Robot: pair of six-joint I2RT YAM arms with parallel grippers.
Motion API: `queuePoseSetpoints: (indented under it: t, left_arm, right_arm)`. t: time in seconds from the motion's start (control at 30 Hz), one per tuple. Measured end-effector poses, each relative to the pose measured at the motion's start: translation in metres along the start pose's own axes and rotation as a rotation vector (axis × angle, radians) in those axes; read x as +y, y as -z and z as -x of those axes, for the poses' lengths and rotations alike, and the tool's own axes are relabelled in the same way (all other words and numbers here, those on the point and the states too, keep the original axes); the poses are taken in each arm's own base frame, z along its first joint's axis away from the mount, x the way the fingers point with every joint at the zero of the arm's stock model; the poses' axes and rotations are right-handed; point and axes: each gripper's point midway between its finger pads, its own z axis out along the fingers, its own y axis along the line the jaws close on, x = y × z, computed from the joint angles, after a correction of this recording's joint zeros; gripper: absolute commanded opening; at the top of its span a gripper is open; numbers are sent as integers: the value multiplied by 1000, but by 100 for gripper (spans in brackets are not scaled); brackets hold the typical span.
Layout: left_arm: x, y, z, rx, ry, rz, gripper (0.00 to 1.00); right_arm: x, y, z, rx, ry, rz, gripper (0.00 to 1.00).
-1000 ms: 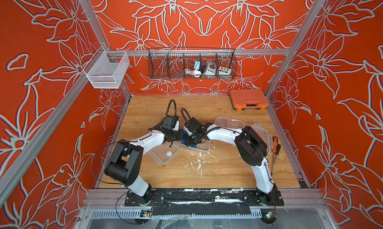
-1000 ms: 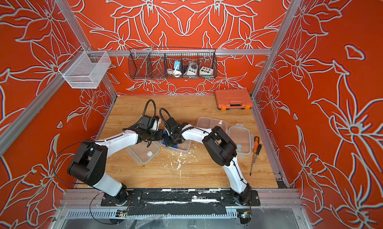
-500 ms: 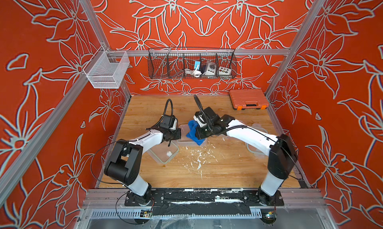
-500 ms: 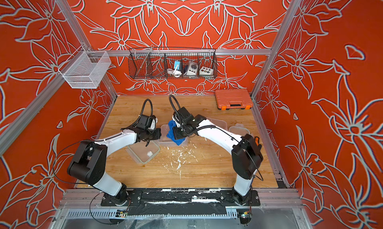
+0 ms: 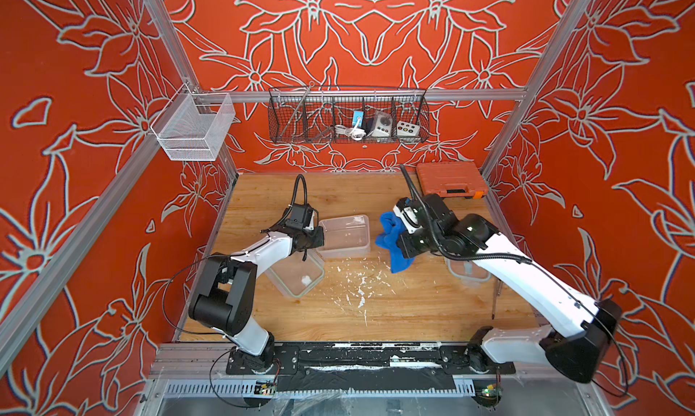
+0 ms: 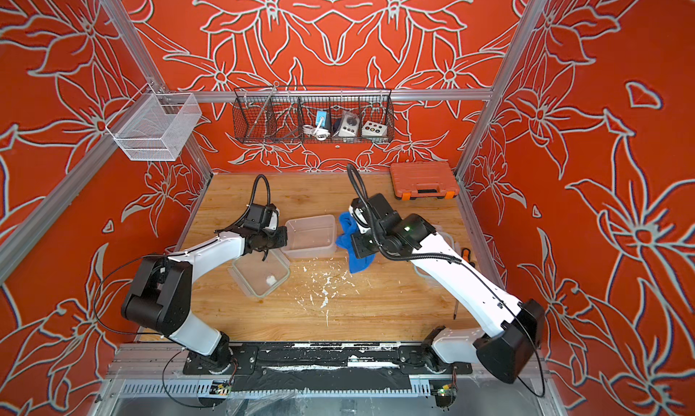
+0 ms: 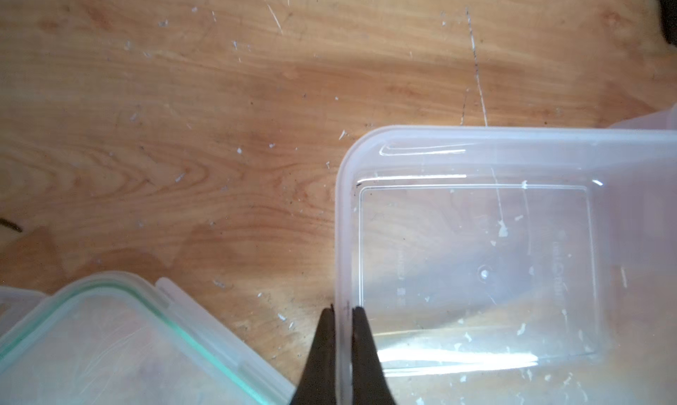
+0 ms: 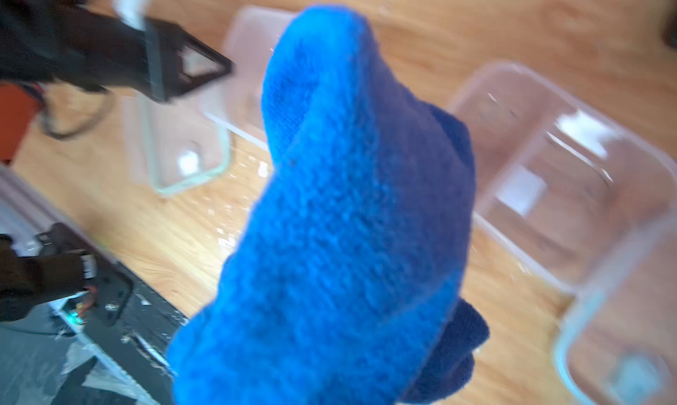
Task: Wipe the insides of the lunch boxes
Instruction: Place the lunch box at the center of the board.
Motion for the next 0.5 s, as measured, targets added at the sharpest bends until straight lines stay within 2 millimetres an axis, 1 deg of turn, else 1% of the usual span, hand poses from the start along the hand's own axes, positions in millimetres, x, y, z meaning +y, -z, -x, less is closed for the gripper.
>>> queuePoseSetpoints:
  t: [0.03, 0.1, 0.17, 0.3, 0.4, 0.5]
  left_arm:
    - [-1, 1, 3, -8, -1, -1, 5]
    - [-2, 2, 6, -16, 1, -2, 6]
    - [-2, 2, 6, -16, 3, -2, 6]
    - [-1, 1, 4, -12, 3, 0, 8]
    - [2, 0, 0, -4, 4, 5, 8]
    - [2, 0, -1, -1, 4, 7, 10]
  right_arm:
    - [-8, -2, -11, 12, -12, -18, 0]
    - [-16, -9, -29, 48, -21, -32, 0]
    - [-21, -25, -47, 103, -26, -43, 0]
    - [-32, -65, -84, 212, -39, -60, 0]
    - [-36, -84, -104, 243, -48, -57, 0]
    - [-39, -98, -117, 260, -52, -49, 0]
